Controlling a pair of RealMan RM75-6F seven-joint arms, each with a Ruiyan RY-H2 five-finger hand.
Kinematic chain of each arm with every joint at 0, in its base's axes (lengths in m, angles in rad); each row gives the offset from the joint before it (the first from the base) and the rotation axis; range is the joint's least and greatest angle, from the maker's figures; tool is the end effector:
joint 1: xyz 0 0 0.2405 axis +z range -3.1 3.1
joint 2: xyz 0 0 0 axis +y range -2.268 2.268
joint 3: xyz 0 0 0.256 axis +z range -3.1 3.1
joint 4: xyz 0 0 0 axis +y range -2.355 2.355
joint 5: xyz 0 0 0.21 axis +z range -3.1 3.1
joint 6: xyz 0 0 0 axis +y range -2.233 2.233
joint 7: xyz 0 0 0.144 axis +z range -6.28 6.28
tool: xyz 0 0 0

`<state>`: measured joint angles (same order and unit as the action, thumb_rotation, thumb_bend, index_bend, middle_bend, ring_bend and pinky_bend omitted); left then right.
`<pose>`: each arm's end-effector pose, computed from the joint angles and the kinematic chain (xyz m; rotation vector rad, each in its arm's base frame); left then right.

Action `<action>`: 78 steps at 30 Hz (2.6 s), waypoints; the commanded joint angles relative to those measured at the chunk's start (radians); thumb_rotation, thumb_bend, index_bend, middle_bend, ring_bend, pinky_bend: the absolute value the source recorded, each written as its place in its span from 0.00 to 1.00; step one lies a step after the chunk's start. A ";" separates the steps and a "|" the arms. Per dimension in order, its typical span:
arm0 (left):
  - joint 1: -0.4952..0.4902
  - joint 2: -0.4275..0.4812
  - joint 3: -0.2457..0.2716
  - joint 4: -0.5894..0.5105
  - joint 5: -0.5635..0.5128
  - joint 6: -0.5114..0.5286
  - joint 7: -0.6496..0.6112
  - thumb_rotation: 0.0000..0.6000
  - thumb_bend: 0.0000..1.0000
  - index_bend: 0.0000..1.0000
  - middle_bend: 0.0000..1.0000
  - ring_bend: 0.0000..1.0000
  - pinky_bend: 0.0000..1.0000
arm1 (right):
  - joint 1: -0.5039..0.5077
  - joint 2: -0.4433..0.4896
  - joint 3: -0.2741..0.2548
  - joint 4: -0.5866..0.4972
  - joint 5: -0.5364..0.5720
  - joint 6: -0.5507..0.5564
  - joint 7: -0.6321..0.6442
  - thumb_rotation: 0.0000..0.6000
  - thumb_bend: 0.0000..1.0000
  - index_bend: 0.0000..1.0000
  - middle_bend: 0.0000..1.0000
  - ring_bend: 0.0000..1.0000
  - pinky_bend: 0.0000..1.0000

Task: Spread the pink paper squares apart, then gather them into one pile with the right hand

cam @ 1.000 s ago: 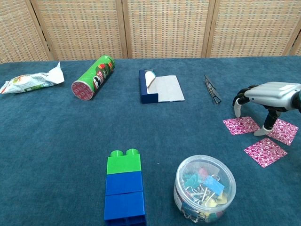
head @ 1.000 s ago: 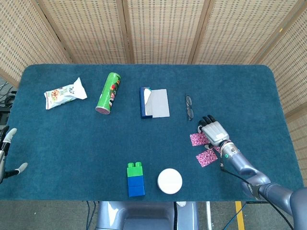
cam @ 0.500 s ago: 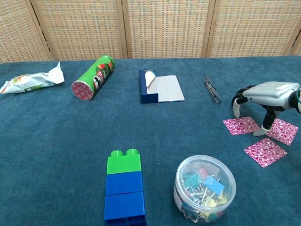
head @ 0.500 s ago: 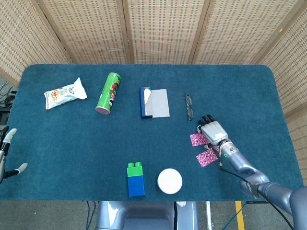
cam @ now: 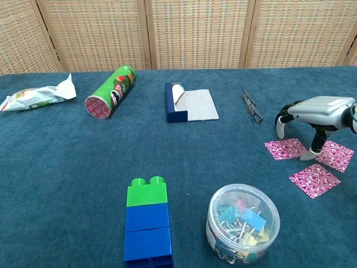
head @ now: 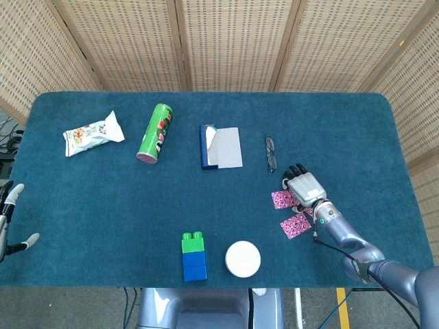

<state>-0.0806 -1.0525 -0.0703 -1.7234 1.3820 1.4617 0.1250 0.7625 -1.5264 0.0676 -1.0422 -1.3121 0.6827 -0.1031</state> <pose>-0.3094 0.1817 0.1752 -1.3215 -0.9022 -0.7859 -0.2520 -0.3868 0.0007 2.0034 -0.8212 0.5213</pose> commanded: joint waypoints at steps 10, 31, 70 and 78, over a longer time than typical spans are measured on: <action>0.000 -0.001 0.000 0.001 0.001 0.000 0.001 1.00 0.18 0.04 0.00 0.00 0.00 | -0.005 -0.004 -0.002 0.005 0.007 -0.001 -0.003 1.00 0.21 0.35 0.18 0.00 0.01; -0.003 -0.004 0.000 0.001 -0.004 -0.004 0.008 1.00 0.18 0.04 0.00 0.00 0.00 | -0.019 -0.017 -0.011 0.024 0.000 0.008 0.015 1.00 0.26 0.45 0.20 0.00 0.01; 0.001 -0.009 0.002 0.010 -0.011 -0.005 0.004 1.00 0.18 0.04 0.00 0.00 0.00 | 0.003 -0.016 0.000 0.025 0.021 -0.022 -0.011 1.00 0.26 0.45 0.20 0.00 0.01; 0.001 -0.007 0.002 0.008 -0.010 -0.005 0.004 1.00 0.18 0.04 0.00 0.00 0.00 | -0.004 -0.012 -0.008 0.021 0.009 -0.014 -0.002 1.00 0.26 0.45 0.20 0.00 0.01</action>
<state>-0.0799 -1.0599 -0.0683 -1.7154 1.3725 1.4572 0.1286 0.7586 -1.5385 0.0597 -1.0212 -1.3029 0.6686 -0.1052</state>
